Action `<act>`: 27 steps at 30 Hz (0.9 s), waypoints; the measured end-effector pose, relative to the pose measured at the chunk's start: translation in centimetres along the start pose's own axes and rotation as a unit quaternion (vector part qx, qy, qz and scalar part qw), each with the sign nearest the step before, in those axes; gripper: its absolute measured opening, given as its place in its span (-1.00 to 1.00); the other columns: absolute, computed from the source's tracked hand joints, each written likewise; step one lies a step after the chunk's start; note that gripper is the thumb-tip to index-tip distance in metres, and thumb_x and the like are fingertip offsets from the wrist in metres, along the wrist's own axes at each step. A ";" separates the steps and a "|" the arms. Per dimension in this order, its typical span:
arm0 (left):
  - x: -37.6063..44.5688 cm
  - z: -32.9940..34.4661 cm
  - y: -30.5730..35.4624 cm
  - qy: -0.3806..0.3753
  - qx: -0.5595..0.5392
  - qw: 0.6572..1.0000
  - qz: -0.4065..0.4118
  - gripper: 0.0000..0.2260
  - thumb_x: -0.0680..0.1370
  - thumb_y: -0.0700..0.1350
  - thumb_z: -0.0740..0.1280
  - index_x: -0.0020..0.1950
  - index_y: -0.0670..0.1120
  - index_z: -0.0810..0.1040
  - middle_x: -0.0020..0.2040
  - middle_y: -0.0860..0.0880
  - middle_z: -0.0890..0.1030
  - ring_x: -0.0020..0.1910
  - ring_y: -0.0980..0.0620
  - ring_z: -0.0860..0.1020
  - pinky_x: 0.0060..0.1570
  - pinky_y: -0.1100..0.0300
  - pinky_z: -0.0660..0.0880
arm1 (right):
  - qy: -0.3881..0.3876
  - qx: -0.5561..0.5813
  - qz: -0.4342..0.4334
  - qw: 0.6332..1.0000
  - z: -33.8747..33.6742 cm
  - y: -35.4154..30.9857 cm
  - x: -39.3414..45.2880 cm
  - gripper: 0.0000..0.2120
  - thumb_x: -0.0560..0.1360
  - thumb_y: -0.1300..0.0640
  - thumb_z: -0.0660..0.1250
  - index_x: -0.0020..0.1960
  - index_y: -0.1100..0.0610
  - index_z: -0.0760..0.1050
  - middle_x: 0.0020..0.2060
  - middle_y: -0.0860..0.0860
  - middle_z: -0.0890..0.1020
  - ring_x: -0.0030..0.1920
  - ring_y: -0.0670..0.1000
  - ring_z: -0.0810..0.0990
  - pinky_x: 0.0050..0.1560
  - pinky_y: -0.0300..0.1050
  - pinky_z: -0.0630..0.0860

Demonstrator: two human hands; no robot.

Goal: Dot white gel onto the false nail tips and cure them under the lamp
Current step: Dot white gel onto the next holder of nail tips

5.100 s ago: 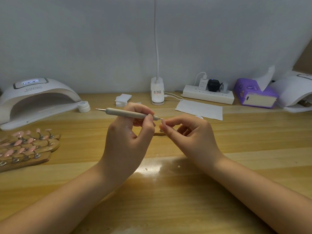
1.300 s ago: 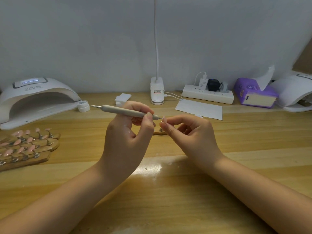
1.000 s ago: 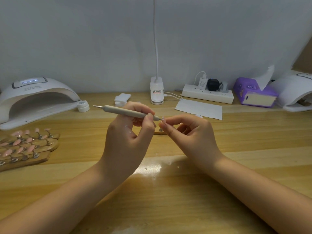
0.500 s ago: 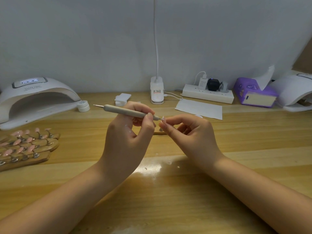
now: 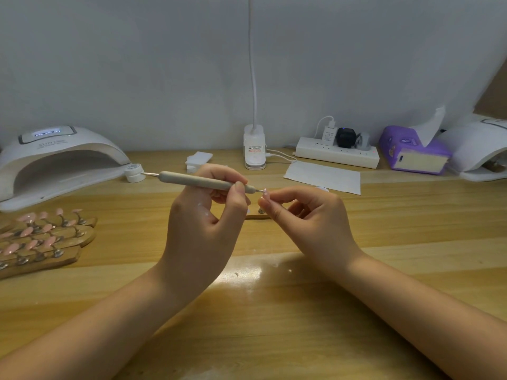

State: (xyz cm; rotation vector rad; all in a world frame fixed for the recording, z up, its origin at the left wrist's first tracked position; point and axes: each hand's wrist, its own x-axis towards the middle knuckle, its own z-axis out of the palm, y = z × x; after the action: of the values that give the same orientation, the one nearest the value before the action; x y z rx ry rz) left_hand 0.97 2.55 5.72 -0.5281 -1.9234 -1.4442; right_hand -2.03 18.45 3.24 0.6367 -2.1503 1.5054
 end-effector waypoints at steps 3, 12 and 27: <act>0.0 0.0 0.1 0.002 -0.007 1.000 -0.001 -0.93 0.50 -0.05 0.24 -0.08 0.02 0.50 -0.18 0.05 0.59 -0.19 0.08 0.60 -0.17 0.30 0.53 | -0.002 0.002 0.006 1.000 0.0 0.1 -0.1 -0.87 0.45 0.05 0.44 -0.02 0.04 0.66 -0.24 -0.11 0.69 -0.36 0.04 0.58 -0.34 0.05 0.55; -0.2 0.1 0.0 -0.010 0.003 1.000 0.014 -0.93 0.50 -0.05 0.24 -0.07 0.01 0.49 -0.21 0.06 0.58 -0.19 0.07 0.60 -0.18 0.32 0.52 | -0.001 0.008 0.000 1.000 0.0 0.2 -0.1 -0.88 0.45 0.07 0.44 -0.01 0.02 0.65 -0.24 -0.12 0.68 -0.36 0.04 0.58 -0.36 0.06 0.54; -0.3 0.2 -0.2 -0.014 0.009 1.000 0.014 -0.94 0.50 -0.05 0.25 -0.07 0.03 0.50 -0.21 0.07 0.59 -0.19 0.02 0.60 -0.18 0.27 0.53 | 0.003 0.004 -0.001 1.000 0.0 0.0 -0.1 -0.87 0.44 0.10 0.45 -0.01 0.05 0.66 -0.25 -0.13 0.67 -0.39 0.01 0.55 -0.39 -0.04 0.53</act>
State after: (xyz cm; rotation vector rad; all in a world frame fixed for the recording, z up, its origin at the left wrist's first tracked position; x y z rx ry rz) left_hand 0.96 2.69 5.32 -0.5681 -1.9419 -1.4074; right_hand -1.95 18.45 3.23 0.6362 -2.1402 1.5137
